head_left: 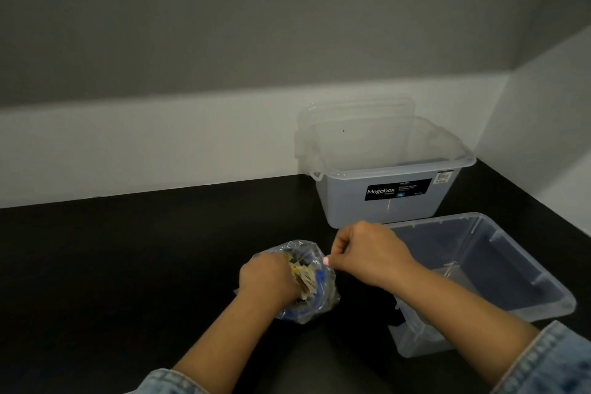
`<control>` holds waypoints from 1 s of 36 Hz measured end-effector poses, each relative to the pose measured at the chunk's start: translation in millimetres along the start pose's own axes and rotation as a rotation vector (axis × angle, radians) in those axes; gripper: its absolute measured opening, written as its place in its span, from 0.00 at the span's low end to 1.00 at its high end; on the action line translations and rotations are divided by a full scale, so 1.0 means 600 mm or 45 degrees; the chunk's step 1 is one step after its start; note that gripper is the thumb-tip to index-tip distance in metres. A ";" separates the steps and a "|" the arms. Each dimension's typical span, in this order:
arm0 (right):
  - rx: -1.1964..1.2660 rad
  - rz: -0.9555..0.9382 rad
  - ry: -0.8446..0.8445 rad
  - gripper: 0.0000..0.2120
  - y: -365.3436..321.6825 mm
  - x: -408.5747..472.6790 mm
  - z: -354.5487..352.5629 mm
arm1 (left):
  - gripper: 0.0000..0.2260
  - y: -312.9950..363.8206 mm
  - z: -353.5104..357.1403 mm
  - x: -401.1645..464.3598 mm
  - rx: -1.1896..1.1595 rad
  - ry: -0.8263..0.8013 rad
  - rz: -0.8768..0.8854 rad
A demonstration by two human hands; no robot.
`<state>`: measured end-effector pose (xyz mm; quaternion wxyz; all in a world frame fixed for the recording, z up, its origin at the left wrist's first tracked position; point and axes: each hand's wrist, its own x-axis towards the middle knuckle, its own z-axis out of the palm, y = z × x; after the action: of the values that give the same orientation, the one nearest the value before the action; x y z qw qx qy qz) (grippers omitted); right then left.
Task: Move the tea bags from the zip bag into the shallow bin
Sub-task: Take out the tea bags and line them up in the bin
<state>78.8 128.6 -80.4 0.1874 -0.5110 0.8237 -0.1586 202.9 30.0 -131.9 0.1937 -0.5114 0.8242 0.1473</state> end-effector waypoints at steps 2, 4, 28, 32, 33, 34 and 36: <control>0.007 0.003 -0.006 0.07 -0.002 0.001 0.003 | 0.18 -0.002 -0.001 0.001 -0.005 -0.003 -0.002; 0.019 0.013 -0.013 0.07 -0.002 0.003 0.005 | 0.15 -0.006 -0.003 0.001 -0.018 0.004 0.007; -0.083 -0.038 -0.146 0.03 -0.035 0.044 0.069 | 0.06 -0.070 -0.016 -0.026 -0.672 0.361 0.102; -0.129 -0.052 -0.124 0.06 -0.052 0.052 0.096 | 0.06 -0.081 -0.019 -0.035 -0.761 0.435 0.100; -0.150 -0.055 -0.097 0.08 -0.055 0.054 0.104 | 0.06 -0.083 -0.020 -0.036 -0.780 0.461 0.099; -0.182 -0.051 -0.074 0.11 -0.059 0.055 0.111 | 0.06 -0.085 -0.022 -0.039 -0.798 0.485 0.098; -0.277 -0.032 -0.039 0.16 -0.067 0.057 0.125 | 0.06 -0.087 -0.025 -0.042 -0.823 0.521 0.107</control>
<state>131.4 75.3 -133.5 0.1414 -0.5411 0.8266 -0.0630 257.7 20.6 -109.4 -0.1522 -0.5306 0.7771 0.3021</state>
